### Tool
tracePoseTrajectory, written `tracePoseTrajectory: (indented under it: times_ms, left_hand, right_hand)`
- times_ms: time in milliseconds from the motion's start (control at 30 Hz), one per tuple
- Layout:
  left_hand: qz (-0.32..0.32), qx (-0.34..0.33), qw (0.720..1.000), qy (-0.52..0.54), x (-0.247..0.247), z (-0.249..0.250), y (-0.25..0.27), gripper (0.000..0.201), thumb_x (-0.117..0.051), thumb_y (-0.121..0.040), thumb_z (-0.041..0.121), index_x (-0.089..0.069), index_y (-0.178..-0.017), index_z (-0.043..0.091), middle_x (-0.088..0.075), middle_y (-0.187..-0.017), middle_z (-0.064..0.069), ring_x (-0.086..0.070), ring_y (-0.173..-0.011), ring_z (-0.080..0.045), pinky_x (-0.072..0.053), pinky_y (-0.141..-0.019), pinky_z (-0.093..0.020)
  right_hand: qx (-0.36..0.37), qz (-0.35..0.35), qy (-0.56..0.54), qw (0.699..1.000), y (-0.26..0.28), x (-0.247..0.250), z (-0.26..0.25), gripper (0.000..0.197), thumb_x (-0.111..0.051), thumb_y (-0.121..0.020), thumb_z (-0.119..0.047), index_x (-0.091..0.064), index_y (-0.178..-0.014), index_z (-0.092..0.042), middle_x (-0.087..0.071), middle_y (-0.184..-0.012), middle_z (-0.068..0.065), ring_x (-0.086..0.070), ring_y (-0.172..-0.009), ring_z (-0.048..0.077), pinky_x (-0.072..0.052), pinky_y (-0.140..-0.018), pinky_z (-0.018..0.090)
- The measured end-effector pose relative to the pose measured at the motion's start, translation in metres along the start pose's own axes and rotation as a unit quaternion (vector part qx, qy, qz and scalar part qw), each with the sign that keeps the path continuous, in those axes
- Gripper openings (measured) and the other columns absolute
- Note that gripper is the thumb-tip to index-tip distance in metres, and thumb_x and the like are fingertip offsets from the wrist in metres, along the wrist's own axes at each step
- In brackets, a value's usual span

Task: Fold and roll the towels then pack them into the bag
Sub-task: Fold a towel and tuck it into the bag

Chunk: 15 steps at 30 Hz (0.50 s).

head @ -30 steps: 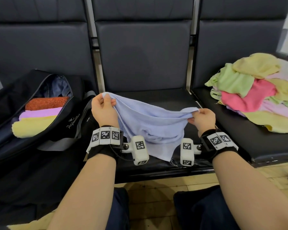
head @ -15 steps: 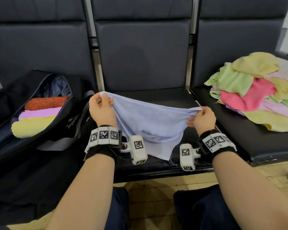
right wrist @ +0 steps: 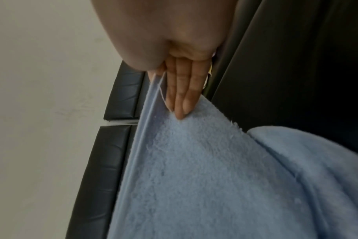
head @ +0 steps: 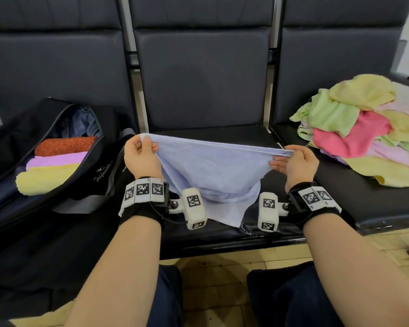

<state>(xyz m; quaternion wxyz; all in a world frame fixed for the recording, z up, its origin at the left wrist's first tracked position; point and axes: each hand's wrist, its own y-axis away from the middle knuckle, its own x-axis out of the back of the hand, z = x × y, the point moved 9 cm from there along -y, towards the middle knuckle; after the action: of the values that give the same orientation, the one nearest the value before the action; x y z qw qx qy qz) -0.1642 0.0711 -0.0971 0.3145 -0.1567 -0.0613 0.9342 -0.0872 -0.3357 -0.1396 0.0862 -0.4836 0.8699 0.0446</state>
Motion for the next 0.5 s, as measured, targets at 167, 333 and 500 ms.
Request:
tracePoseTrajectory:
  times_ms: [167, 333, 500]
  left_hand:
    - [0.014, 0.002, 1.0, 0.003, 0.004, -0.002, 0.0, 0.005, -0.05, -0.097, 0.012, -0.054, -0.1, 0.011, -0.062, -0.08, -0.001, -0.059, -0.069, -0.006, -0.051, -0.079, -0.023]
    - [0.023, 0.002, 1.0, -0.006, 0.007, -0.004, 0.0, 0.005, -0.05, -0.096, 0.012, -0.054, -0.099, 0.011, -0.062, -0.076, 0.003, -0.059, -0.07, -0.006, -0.051, -0.08, -0.022]
    - [0.008, 0.005, 1.0, -0.009, 0.003, -0.005, -0.003, 0.019, -0.05, -0.097, 0.013, -0.056, -0.111, 0.002, -0.062, -0.083, 0.001, -0.06, -0.07, -0.004, -0.052, -0.08, -0.022]
  right_hand:
    - [0.008, -0.052, -0.031, 0.998, 0.003, -0.006, -0.007, 0.021, -0.042, -0.09, 0.0, -0.06, -0.083, -0.01, -0.064, -0.082, 0.018, -0.068, -0.071, 0.027, -0.06, -0.072, 0.034]
    - [0.082, -0.098, 0.094, 0.987, 0.004, -0.009, -0.005, 0.018, -0.067, -0.08, -0.006, -0.065, -0.084, -0.023, -0.07, -0.083, 0.008, -0.068, -0.083, 0.024, -0.056, -0.082, 0.035]
    - [0.102, -0.035, 0.125, 0.986, -0.001, 0.002, -0.005, 0.01, -0.065, -0.086, -0.015, -0.07, -0.095, -0.014, -0.063, -0.073, 0.003, -0.057, -0.062, 0.012, -0.049, -0.066, 0.027]
